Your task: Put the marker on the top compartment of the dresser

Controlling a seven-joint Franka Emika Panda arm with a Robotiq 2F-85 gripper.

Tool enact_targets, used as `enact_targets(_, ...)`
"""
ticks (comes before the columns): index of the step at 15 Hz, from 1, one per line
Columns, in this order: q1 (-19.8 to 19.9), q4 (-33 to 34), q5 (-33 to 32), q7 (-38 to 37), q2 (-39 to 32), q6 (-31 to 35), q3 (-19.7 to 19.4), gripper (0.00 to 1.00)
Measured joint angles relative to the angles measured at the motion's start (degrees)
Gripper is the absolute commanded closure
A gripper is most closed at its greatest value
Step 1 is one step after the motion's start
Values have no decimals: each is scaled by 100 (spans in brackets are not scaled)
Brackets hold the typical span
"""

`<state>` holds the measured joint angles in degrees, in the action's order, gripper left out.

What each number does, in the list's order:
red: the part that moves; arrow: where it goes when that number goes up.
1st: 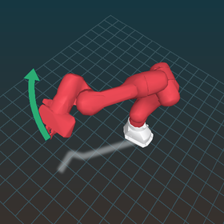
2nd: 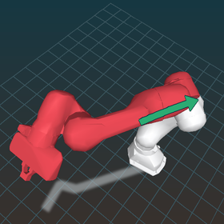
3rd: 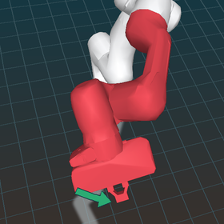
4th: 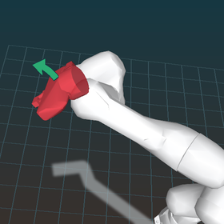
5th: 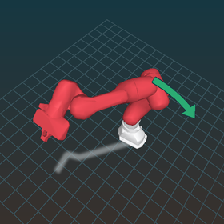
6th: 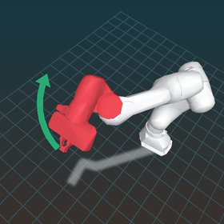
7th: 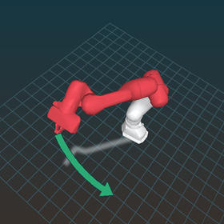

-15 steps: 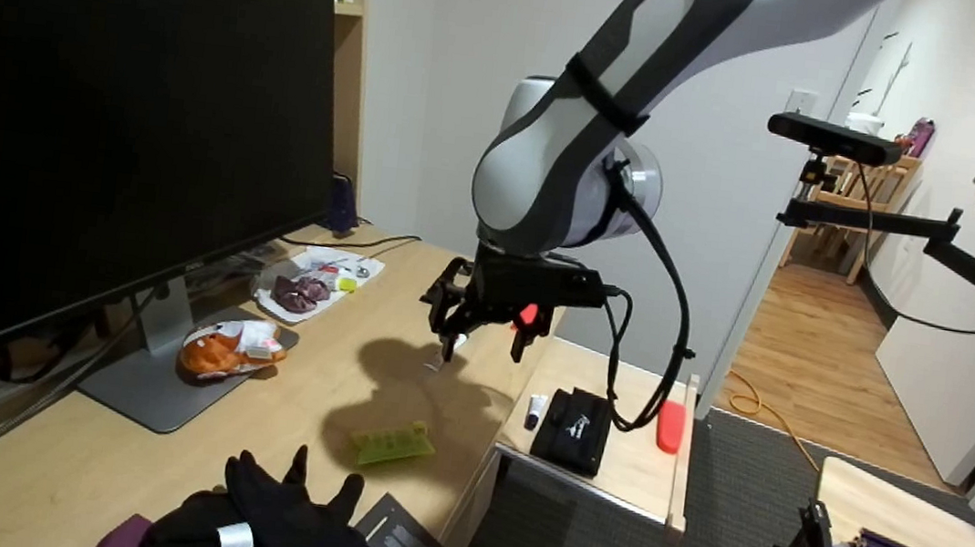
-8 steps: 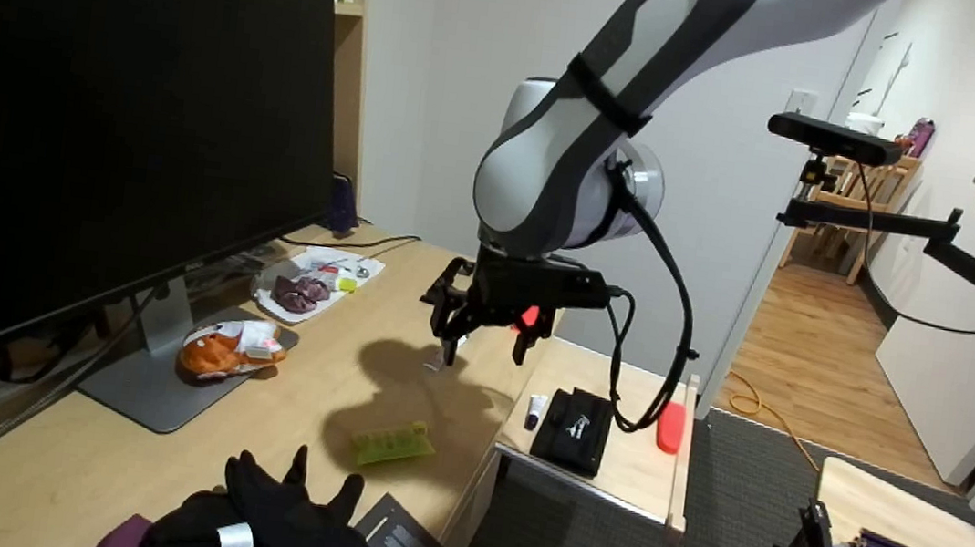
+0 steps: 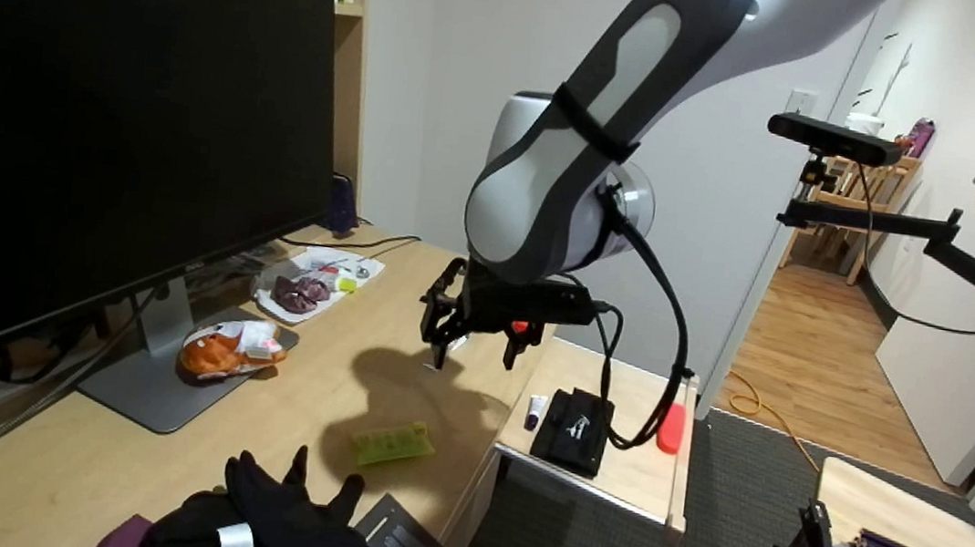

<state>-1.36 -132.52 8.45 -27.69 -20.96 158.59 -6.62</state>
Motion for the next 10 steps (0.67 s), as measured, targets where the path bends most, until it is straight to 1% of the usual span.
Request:
enact_targets(2,-180,-1,29,-310,-101,160,-26,0)
enact_targets(3,-312,-2,44,-639,-161,217,-74,0)
enact_targets(4,-557,-2,50,-1215,-274,309,-186,0)
enact_targets(5,-626,-2,52,-1370,-309,334,-217,0)
enact_targets(9,-1119,-2,79,-2834,-503,540,-458,0)
enact_targets(10,-1152,0,67,-2904,-516,545,-457,0)
